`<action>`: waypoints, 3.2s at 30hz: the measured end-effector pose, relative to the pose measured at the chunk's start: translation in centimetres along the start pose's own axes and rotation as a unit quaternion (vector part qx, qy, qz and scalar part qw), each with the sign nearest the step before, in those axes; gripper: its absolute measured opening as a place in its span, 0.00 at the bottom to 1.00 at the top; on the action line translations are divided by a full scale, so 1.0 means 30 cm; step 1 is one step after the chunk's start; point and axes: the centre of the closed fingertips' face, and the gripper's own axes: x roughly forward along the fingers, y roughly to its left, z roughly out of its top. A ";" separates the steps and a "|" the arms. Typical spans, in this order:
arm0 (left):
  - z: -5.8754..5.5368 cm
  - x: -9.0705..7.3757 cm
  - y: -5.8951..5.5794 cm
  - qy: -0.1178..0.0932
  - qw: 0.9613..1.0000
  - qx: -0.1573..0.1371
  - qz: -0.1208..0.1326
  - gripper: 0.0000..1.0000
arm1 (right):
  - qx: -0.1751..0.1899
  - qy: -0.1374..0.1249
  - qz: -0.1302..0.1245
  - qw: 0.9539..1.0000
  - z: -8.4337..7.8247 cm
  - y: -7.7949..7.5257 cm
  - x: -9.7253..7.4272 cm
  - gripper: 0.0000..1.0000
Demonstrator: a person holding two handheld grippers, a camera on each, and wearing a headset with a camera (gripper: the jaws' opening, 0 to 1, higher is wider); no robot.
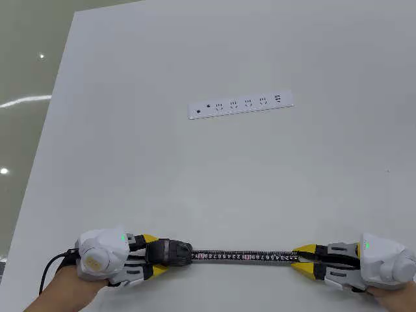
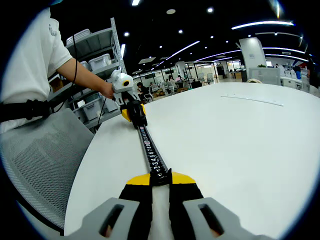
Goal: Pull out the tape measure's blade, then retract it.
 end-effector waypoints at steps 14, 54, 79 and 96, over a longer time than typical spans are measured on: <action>0.002 -0.001 -0.001 0.000 1.000 0.000 0.000 0.31 | 0.008 -0.003 -0.009 1.000 -0.012 -0.013 -0.038 0.09; 0.003 0.001 -0.004 -0.003 1.000 -0.003 0.002 0.32 | 0.026 0.008 -0.014 1.000 -0.014 -0.004 -0.072 0.14; -0.011 -0.001 0.000 0.002 1.000 -0.017 0.011 0.32 | 0.015 0.023 -0.020 0.999 -0.022 0.009 -0.070 0.22; -0.031 -0.028 0.008 0.001 0.999 -0.038 0.033 0.48 | 0.028 0.009 -0.040 0.999 0.009 0.017 -0.051 0.31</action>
